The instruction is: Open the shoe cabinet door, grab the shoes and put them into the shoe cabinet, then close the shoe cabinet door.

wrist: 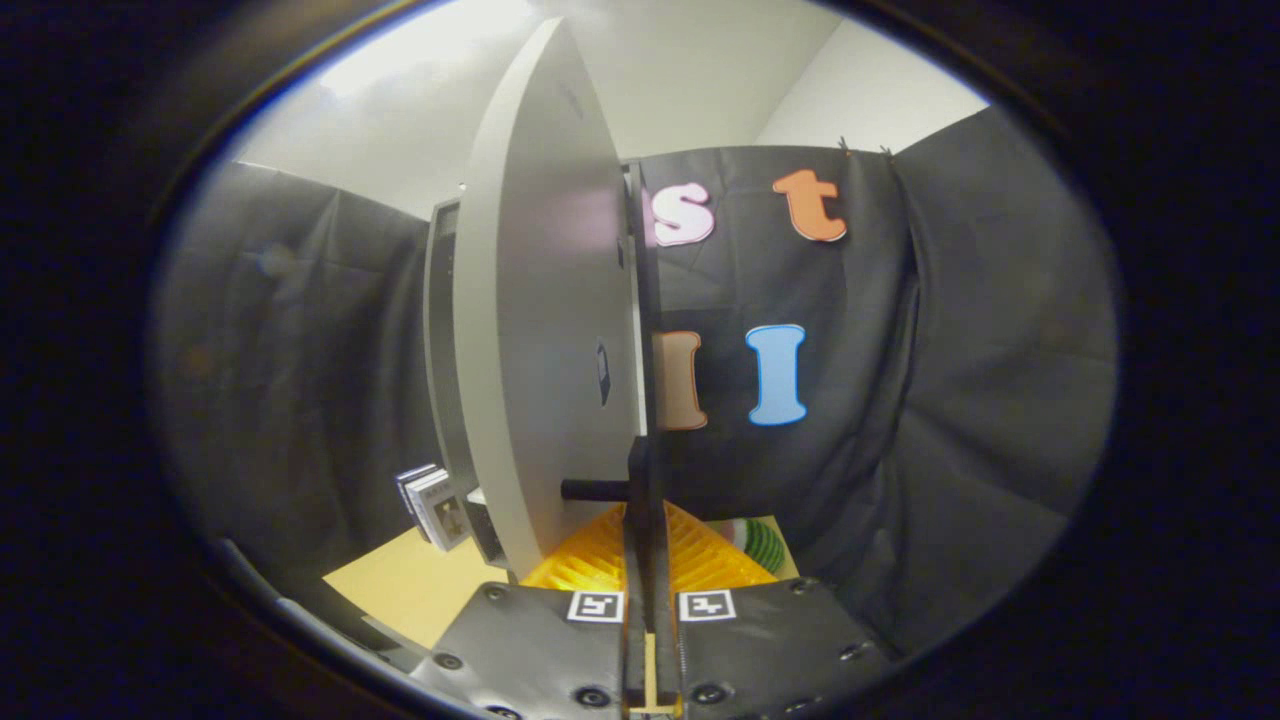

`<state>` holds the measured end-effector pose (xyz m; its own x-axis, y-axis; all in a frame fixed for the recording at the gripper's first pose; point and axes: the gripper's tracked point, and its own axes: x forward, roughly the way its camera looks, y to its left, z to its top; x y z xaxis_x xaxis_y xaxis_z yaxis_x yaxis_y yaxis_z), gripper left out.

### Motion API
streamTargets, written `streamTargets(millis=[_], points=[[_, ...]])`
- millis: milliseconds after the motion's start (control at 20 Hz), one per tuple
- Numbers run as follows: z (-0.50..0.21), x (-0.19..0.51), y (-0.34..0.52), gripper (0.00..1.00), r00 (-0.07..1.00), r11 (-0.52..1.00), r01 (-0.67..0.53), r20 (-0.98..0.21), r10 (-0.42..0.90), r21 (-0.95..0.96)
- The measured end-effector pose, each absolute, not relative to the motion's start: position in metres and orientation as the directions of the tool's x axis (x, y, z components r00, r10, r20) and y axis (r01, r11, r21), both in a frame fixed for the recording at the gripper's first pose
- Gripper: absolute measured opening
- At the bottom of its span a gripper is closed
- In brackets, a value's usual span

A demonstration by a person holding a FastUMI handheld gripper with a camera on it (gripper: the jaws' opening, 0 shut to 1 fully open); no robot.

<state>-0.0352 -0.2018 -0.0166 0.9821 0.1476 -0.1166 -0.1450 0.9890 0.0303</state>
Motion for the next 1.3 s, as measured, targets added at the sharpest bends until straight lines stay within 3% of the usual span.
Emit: streamTargets(millis=[150, 450, 700, 950, 1300], points=[[-0.015, -0.056, -0.207, 0.08, 0.987, 0.993, -0.115, -0.113, 0.117, 0.02], [-0.015, -0.093, -0.217, 0.06, 0.994, 0.998, 0.054, -0.094, -0.055, -0.012], [-0.026, -0.115, -0.169, 0.05, 0.984, 0.988, 0.156, -0.085, -0.157, -0.019], [-0.043, -0.12, -0.082, 0.04, 0.983, 0.985, 0.17, -0.071, -0.171, -0.023], [-0.085, -0.105, 0.011, 0.04, 0.987, 0.995, 0.1, -0.13, -0.097, 0.01]])
